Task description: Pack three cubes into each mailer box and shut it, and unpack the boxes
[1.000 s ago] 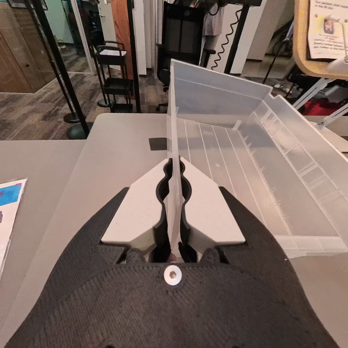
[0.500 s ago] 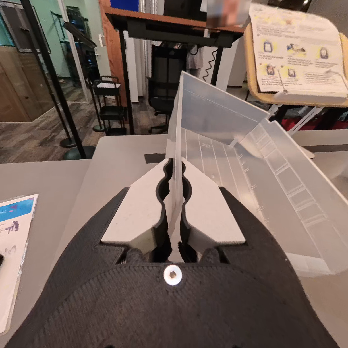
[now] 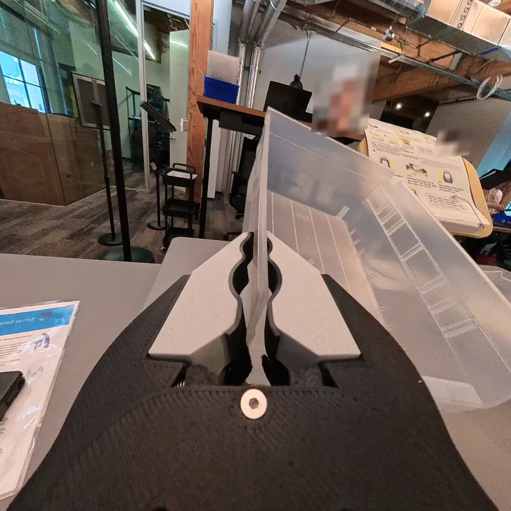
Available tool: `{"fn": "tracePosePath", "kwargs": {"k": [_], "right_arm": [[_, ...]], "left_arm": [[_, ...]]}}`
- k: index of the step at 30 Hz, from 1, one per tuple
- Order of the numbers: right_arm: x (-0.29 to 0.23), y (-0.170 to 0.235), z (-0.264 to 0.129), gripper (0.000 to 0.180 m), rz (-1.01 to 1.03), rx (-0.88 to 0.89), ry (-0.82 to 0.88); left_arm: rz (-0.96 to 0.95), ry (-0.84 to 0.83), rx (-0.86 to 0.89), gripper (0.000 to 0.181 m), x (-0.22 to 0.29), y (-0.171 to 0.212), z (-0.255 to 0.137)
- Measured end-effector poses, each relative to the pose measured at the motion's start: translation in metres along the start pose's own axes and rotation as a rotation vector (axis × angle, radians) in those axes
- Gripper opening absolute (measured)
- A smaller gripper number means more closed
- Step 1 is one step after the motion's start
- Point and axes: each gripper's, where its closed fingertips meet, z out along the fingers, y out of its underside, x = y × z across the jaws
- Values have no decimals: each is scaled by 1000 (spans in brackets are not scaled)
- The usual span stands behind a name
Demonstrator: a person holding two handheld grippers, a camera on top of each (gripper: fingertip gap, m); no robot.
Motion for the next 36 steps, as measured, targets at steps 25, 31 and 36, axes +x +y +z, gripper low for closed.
{"fn": "tracePosePath", "kwargs": {"k": [25, 31, 36], "right_arm": [[-225, -96, 157, 34, -270, 70, -96], [-275, -105, 176, 33, -288, 93, -149], [-299, -113, 191, 37, -291, 91, -195]], "left_arm": [[-76, 1, 107, 2, -19, -34, -20], [-25, -35, 156, 2, -19, -56, -31], [-35, -19, 192, 2, -12, -68, -35]]}}
